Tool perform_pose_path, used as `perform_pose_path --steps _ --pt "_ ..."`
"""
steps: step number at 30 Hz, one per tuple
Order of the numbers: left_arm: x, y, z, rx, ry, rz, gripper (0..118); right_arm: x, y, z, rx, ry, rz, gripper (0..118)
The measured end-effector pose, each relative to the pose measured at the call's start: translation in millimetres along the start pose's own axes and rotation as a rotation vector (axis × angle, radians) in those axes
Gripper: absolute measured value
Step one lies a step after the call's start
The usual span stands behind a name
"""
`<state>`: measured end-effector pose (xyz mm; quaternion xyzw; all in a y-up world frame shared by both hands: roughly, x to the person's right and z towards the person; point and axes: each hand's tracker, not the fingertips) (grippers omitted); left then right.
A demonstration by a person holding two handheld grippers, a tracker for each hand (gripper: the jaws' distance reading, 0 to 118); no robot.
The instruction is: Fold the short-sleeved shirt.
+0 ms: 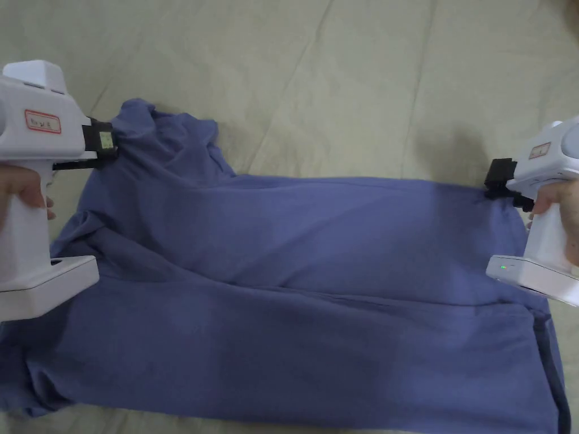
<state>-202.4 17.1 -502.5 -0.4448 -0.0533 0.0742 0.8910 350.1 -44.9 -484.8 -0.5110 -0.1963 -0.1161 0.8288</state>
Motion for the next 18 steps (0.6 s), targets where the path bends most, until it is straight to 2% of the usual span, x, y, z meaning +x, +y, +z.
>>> perform_pose_path --steps 2,3,6,9,11,15,18 --pt "0 0 -1 -0.005 0.004 0.002 0 0 -2 5 0.026 0.035 -0.014 10" --pt "0 0 -1 -0.007 0.002 0.002 0 0 -2 9 0.024 0.039 -0.013 4" --pt "2 0 4 -0.004 0.003 0.002 0 3 -2 28 0.064 0.047 0.022 4" --pt "2 1 21 0.014 -0.022 0.02 0 18 -1 62 0.116 0.127 -0.003 4" --pt "1 0 41 0.037 -0.038 0.023 0 28 -6 95 0.166 0.158 0.027 4" --pt "-3 -11 85 0.089 -0.063 0.011 0 48 -31 157 0.244 0.191 0.083 4" --pt "-11 -29 120 0.115 -0.09 0.009 0 67 -62 195 0.276 0.208 0.084 4"
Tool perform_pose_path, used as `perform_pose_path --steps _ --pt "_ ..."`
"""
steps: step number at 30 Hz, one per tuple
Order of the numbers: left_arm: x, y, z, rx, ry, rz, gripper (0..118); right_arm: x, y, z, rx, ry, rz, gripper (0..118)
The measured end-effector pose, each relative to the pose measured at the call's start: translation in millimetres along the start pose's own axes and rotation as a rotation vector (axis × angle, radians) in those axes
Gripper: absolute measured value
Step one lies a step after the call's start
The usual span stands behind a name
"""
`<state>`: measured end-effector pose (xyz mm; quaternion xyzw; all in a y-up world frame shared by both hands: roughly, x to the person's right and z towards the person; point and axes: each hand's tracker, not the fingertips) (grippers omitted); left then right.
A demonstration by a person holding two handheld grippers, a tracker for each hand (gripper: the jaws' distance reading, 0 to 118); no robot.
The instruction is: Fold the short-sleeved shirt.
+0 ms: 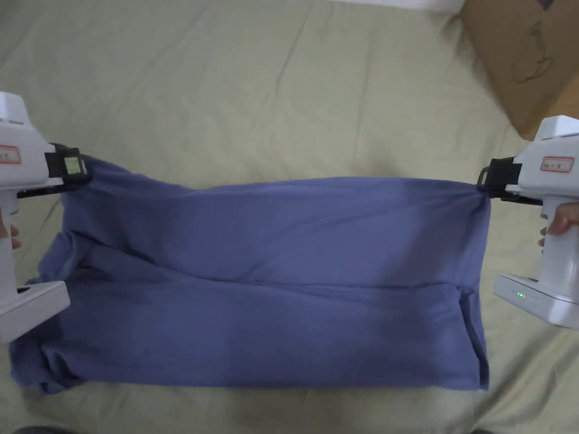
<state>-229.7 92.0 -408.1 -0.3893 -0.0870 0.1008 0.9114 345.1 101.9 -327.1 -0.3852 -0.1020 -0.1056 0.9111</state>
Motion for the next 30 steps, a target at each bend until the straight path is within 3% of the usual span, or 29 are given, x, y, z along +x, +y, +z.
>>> perform_pose_path --steps 6,14,15,17,18,19,22,23,25,27,30 --pt "-15 -52 51 0.006 0.0 -0.013 0 23 -64 64 0.032 0.025 -0.053 4" --pt "-37 -136 64 -0.103 0.061 0.125 0 31 -157 80 -0.076 0.01 -0.103 4" --pt "-38 -143 64 -0.115 0.073 0.144 2 31 -164 80 -0.088 0.006 -0.103 4" --pt "-43 -152 64 -0.153 0.139 0.191 26 33 -175 80 -0.116 -0.005 -0.11 6" --pt "-47 -153 65 -0.169 0.189 0.207 44 34 -178 83 -0.118 -0.012 -0.114 11" --pt "-48 -153 68 -0.16 0.225 0.219 70 35 -176 87 -0.123 -0.025 -0.11 29" --pt "-44 -140 85 -0.046 0.315 0.187 100 31 -158 105 -0.04 -0.113 -0.01 84" --pt "-39 -132 92 0.003 0.314 0.166 103 27 -150 114 0.022 -0.133 0.024 94" --pt "-24 -115 108 0.112 0.261 0.126 105 17 -133 134 0.153 -0.145 0.067 102" --pt "-6 -102 124 0.236 0.21 0.069 105 4 -120 152 0.275 -0.13 0.1 102" --pt "28 -94 144 0.423 0.189 -0.099 113 -17 -111 178 0.46 -0.093 0.144 106"
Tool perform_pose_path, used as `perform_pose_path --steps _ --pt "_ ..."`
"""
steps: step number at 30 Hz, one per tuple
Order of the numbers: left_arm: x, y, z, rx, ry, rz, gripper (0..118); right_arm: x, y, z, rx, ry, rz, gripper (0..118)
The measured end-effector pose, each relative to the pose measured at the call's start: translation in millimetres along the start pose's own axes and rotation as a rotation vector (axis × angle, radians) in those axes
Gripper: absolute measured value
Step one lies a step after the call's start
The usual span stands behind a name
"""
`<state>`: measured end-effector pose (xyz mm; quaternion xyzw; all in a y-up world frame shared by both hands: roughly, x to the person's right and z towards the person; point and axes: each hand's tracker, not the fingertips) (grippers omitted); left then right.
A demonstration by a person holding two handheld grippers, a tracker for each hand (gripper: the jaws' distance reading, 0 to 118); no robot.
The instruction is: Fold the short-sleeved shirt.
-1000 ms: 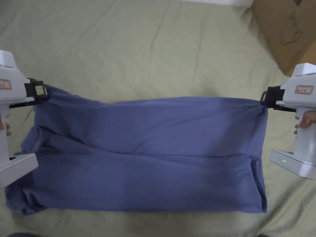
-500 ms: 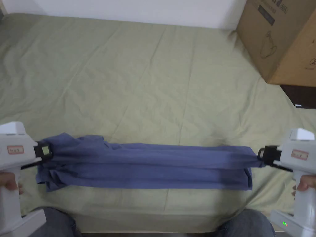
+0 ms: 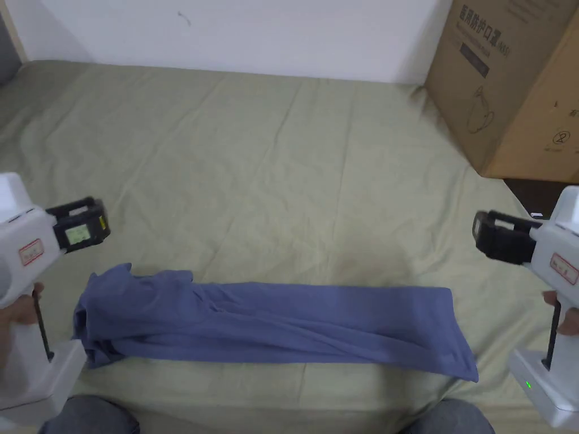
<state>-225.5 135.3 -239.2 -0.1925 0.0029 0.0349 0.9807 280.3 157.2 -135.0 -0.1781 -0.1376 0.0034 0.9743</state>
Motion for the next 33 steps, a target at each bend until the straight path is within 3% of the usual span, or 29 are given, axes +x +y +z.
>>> perform_pose_path --steps 3,6,9,11,12,13,15,23,25,26,27,28,31,33 --pt "26 2 15 0.149 -0.004 -0.124 115 -17 7 16 0.142 0.008 0.026 116" --pt "43 -4 25 0.209 -0.022 -0.148 101 -31 6 25 0.178 0.015 -0.003 116" --pt "49 -10 29 0.218 -0.076 -0.135 45 -36 1 28 0.173 0.097 -0.064 98" --pt "53 -12 29 0.212 -0.082 -0.144 32 -41 -2 31 0.181 0.086 -0.046 88" --pt "55 -14 29 0.213 -0.077 -0.155 16 -44 -2 31 0.18 0.082 -0.038 70" --pt "53 -16 25 0.219 -0.076 -0.155 4 -45 -3 30 0.175 0.084 -0.041 41" --pt "50 -14 25 0.206 -0.097 -0.116 0 -44 -5 28 0.162 0.113 -0.096 3" --pt "36 -14 19 0.151 -0.124 -0.075 0 -47 -11 21 0.108 0.091 -0.062 0" --pt "22 -10 12 0.086 -0.182 -0.009 0 -47 -11 21 0.103 0.083 -0.051 0" --pt "12 -8 6 0.037 -0.204 0.052 1 -46 -11 20 0.102 0.083 -0.051 0" --pt "1 -7 0 0.005 -0.21 0.103 9 -47 -11 20 0.099 0.086 -0.055 0" --pt "-10 -7 -9 -0.048 -0.218 0.132 31 -46 -11 19 0.093 0.091 -0.063 0" --pt "-46 -12 -36 -0.244 -0.297 0.24 116 -47 -11 16 0.083 0.093 -0.074 0" --pt "-68 -24 -51 -0.331 -0.36 0.354 118 -49 -13 13 0.075 0.089 -0.071 0"
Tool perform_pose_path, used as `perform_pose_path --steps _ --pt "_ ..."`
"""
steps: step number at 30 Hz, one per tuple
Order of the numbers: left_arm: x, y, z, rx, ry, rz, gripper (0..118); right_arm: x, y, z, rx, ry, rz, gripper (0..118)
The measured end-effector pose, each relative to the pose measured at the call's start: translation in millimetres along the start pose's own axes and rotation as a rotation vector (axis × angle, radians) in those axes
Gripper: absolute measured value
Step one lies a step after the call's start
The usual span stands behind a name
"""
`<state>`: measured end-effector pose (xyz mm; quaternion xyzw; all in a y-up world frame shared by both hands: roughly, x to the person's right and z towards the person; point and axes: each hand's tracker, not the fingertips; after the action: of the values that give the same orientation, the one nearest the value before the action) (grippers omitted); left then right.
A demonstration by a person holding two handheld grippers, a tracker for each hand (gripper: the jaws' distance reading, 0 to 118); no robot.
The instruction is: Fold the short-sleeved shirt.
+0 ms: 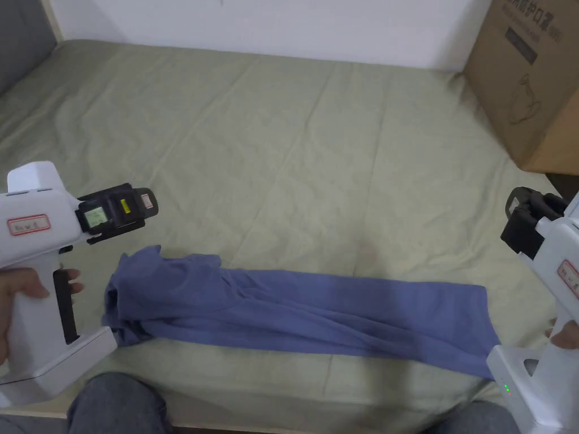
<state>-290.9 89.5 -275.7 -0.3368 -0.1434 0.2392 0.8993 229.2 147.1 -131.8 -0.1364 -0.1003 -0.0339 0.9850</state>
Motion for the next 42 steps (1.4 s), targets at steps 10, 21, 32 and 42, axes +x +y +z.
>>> perform_pose_path --steps 10,21,32,42 --pt "-106 -35 -40 -0.218 -0.04 0.369 118 -18 -6 -14 -0.058 0.014 0.033 0" --pt "-103 -59 -81 -0.33 -0.061 0.383 100 -26 -7 -21 -0.097 0.021 0.056 0" --pt "-55 -53 -84 -0.304 0.145 0.144 12 -22 -9 -15 -0.104 0.03 0.073 0" --pt "111 -39 -41 -0.211 0.247 -0.514 12 -11 -3 -6 -0.065 0.051 0.062 0"
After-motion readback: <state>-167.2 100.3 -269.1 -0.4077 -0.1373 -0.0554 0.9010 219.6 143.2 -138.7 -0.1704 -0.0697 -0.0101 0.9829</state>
